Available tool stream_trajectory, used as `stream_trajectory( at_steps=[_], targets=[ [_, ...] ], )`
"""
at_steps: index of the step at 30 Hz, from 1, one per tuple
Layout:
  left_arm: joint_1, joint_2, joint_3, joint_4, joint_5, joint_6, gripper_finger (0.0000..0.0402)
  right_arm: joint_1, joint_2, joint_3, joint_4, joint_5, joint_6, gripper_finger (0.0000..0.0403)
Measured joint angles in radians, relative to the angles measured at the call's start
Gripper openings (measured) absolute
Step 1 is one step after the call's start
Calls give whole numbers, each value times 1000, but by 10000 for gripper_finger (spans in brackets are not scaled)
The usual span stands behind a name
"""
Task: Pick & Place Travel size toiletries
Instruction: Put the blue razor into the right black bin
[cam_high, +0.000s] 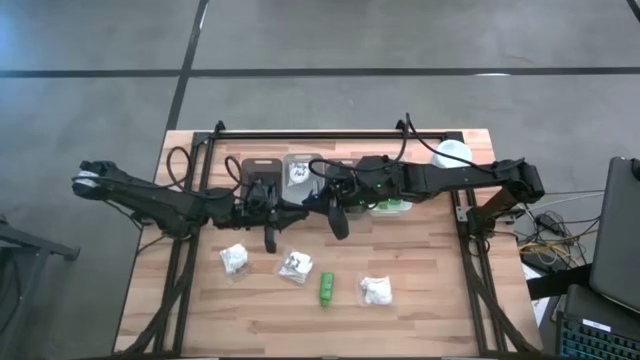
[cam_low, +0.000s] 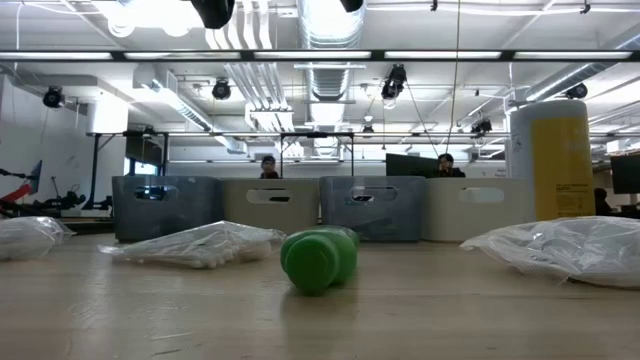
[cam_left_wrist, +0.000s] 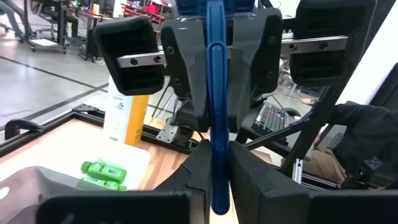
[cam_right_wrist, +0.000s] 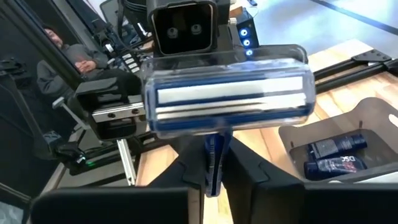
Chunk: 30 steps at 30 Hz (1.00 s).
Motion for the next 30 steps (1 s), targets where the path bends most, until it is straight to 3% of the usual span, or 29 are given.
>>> stream_trajectory(
  at_steps=[7, 12, 19, 22, 30],
  targets=[
    [1, 0, 0, -66, -62, -64, 109, -4, 0, -2, -38, 42, 29, 34],
    [1, -2, 0, -153, -89, -129, 168, -17, 0, -2, -133, 157, 123, 34],
    [1, -49, 0, -452, -140, -323, 216, -115, 2, -8, -390, 228, 344, 38],
    [1, -82, 0, -597, -141, -387, 219, -182, 3, -35, -474, 212, 371, 36],
    [1, -168, 0, -789, -150, -431, 216, -371, 109, -139, -473, -11, 412, 44]
  ],
)
